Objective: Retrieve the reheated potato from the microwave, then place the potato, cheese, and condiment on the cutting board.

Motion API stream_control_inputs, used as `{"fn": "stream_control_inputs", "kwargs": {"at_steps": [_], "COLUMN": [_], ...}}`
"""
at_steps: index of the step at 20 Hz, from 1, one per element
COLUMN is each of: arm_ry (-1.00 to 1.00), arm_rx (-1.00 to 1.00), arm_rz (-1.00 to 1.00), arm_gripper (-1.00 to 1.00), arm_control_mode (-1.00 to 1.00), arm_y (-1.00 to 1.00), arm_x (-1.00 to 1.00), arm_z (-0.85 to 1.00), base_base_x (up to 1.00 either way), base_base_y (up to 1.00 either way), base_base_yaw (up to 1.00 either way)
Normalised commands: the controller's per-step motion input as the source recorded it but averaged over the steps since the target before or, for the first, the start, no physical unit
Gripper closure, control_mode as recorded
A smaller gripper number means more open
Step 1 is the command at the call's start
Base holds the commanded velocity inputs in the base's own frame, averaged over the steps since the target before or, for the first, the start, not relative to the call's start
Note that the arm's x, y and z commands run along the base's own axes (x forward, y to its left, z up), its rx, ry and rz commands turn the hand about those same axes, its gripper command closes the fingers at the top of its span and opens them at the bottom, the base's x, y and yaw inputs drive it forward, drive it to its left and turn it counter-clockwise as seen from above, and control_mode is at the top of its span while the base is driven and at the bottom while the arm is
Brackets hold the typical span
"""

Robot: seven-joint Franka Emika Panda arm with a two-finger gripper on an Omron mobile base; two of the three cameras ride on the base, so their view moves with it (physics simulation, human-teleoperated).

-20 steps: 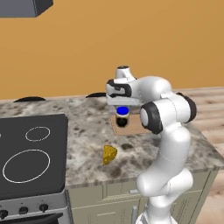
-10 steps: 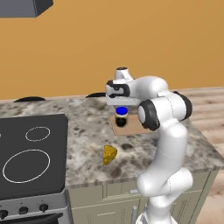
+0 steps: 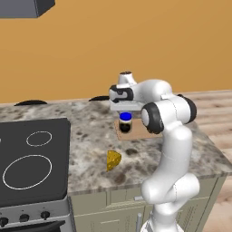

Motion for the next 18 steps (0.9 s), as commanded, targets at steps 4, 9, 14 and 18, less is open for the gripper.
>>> {"fn": "stream_control_inputs", "kwargs": {"at_steps": [4,9,14,18], "arm_ry": [0.0,0.0,0.0,0.0], "arm_rx": [0.01,0.02,0.05,0.07], "arm_rz": [0.02,0.02,0.02,0.0], "arm_gripper": [1.0,1.0,1.0,1.0], "arm_control_mode": [-1.0,-1.0,-1.0,-1.0], "arm_y": [-0.05,-0.07,0.0,0.0], "arm_x": [0.08,0.09,0.04,0.04], "arm_z": [-0.14,-0.17,-0.22,-0.17], "base_base_x": [0.0,0.0,0.0,0.0], "base_base_y": [0.0,0.0,0.0,0.0], "base_base_yaw": [0.0,0.0,0.0,0.0]}}
